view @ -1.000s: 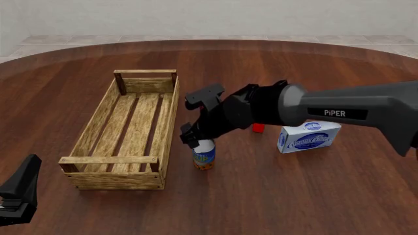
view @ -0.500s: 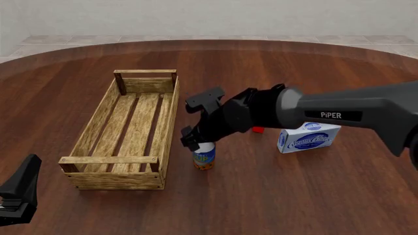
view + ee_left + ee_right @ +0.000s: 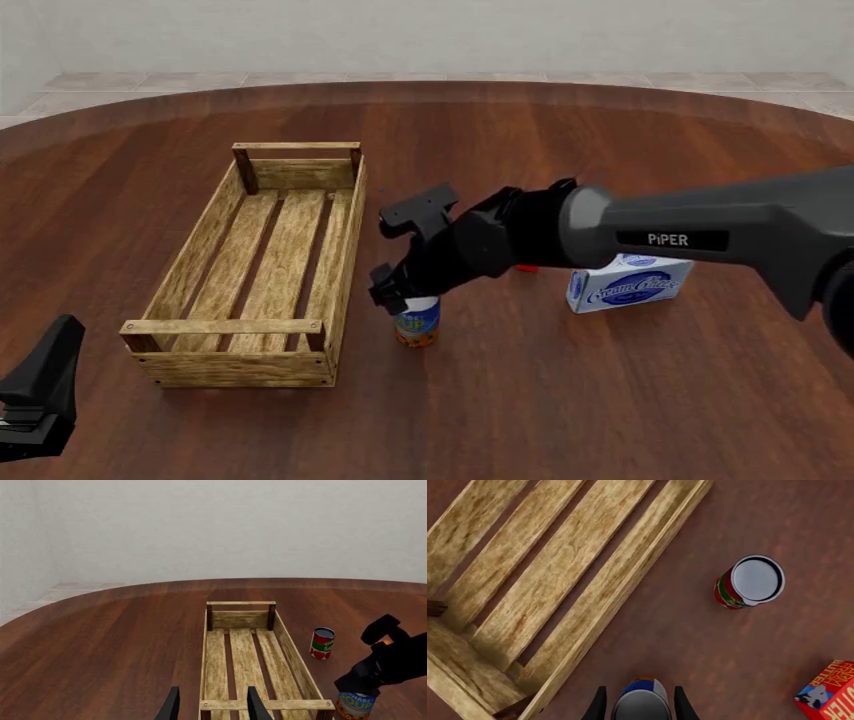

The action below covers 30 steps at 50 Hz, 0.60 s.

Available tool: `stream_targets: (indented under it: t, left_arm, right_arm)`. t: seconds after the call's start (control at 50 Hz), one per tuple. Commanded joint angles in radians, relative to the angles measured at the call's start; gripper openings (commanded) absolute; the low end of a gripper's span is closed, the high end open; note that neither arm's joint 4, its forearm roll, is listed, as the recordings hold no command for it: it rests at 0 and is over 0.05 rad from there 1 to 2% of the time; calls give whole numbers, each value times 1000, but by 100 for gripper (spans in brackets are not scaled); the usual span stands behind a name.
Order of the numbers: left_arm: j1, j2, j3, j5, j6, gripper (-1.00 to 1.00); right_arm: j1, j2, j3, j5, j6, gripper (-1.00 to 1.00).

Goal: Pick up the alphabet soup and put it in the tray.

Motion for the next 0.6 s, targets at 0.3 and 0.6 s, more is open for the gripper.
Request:
stream_targets:
  t: [0.3, 0.6]
  left_arm:
    - [0, 0, 0, 0, 0, 100]
    - [0, 0, 0, 0, 0, 100]
  right_arm:
    - [-2, 20, -1, -9, 1, 100]
    - [-6, 30, 2, -14, 3, 100]
